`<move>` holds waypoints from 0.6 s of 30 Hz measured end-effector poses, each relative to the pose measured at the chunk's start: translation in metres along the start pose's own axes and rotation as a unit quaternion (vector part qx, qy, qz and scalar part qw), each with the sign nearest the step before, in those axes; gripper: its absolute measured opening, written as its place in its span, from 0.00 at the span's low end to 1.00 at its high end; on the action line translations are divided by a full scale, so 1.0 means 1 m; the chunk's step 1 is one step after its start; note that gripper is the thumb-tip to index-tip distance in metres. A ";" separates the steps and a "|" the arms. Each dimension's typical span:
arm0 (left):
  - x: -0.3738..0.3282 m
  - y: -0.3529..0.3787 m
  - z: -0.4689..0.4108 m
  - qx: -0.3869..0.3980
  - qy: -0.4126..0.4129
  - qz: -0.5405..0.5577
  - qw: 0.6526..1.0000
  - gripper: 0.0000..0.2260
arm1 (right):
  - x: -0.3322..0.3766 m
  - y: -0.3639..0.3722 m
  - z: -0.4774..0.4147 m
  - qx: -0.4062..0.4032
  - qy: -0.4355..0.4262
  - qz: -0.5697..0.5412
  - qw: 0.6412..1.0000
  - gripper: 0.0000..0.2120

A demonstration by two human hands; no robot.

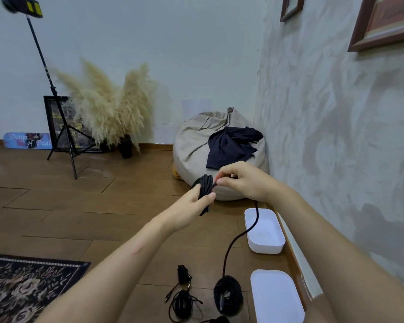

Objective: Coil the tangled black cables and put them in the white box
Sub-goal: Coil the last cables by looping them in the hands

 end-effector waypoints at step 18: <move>-0.011 0.002 0.008 -0.006 0.010 -0.026 1.000 0.24 | 0.000 -0.016 0.002 -0.056 -0.024 -0.135 0.989 0.03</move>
Point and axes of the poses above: each hand's wrist, its own z-axis away from the middle knuckle, its own y-axis out of the palm, x = y × z, the point moved 6 cm from there along -z, towards the middle knuckle, and after that the axes turned 3 degrees about y, right-handed, at the moved point
